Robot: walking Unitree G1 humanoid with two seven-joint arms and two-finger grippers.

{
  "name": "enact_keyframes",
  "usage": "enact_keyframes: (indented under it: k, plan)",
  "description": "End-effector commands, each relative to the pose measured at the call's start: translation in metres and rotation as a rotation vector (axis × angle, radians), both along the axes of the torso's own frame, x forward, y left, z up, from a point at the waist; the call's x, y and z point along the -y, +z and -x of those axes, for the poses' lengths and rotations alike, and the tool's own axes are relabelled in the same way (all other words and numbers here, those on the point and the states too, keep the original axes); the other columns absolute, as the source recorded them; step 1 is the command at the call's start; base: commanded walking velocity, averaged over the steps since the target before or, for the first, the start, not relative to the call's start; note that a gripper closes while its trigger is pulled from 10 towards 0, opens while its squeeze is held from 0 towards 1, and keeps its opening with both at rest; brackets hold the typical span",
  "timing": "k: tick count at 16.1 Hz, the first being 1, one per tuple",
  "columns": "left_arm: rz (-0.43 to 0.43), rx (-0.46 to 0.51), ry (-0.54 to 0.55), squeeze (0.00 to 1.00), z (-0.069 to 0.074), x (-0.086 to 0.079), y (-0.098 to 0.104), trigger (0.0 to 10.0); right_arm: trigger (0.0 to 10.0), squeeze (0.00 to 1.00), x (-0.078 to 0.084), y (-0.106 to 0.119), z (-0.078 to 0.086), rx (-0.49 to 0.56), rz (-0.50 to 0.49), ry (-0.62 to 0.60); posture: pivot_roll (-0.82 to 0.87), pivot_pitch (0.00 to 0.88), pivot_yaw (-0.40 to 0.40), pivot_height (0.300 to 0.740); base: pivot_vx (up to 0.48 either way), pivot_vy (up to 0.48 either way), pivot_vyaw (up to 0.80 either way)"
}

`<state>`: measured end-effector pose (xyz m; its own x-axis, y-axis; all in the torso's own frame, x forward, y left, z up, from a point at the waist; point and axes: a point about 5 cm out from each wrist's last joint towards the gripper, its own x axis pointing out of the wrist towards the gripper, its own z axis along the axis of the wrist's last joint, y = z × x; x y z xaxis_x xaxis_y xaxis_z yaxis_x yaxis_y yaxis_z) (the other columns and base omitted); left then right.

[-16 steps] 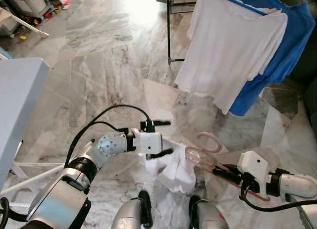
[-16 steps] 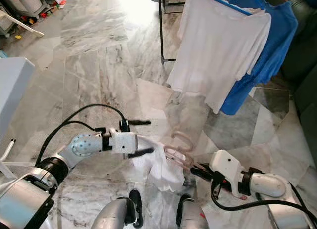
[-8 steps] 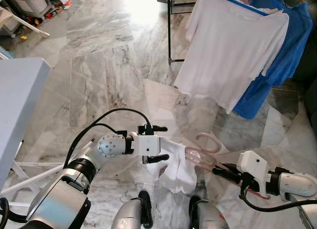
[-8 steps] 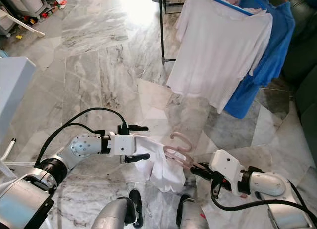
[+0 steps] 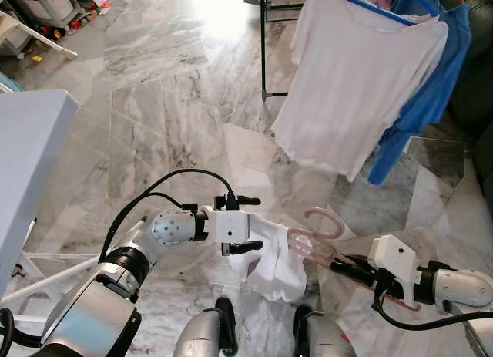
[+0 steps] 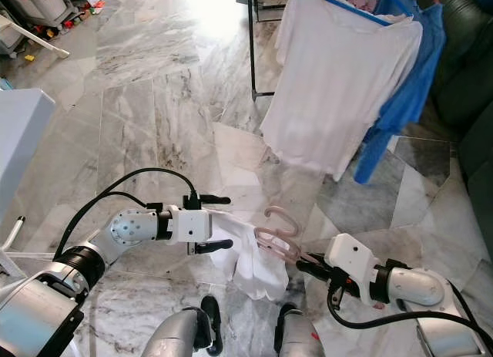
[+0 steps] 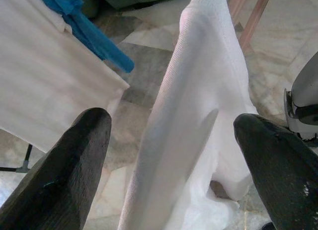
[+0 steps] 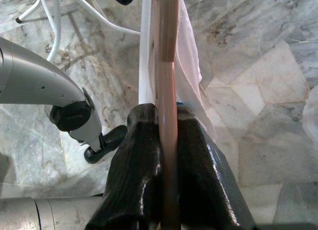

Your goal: Hang hanger

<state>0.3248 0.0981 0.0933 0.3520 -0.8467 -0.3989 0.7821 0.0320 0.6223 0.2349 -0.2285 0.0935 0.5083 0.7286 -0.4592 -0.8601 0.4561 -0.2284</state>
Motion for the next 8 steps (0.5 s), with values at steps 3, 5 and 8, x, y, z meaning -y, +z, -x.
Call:
enact_keyframes:
  k: [3,5,8]
  plan:
    - [0.01,-0.18,0.18,0.0,-0.001,-0.007,-0.021,10.0,10.0,0.0,-0.019,-0.002,-0.016,0.075,-0.023,-0.066,-0.16,0.231,0.117,0.74,0.0,0.0,0.0]
    - [0.045,-0.202,0.223,0.0,0.0,-0.007,-0.025,10.0,10.0,0.0,-0.023,-0.003,-0.024,0.104,-0.019,-0.114,-0.16,0.227,0.107,0.74,0.0,0.0,0.0]
    - [0.06,-0.233,0.223,0.0,0.002,-0.009,-0.027,10.0,10.0,0.0,-0.024,-0.004,-0.027,0.13,0.073,-0.072,-0.16,0.223,0.079,0.74,0.0,0.0,0.0]
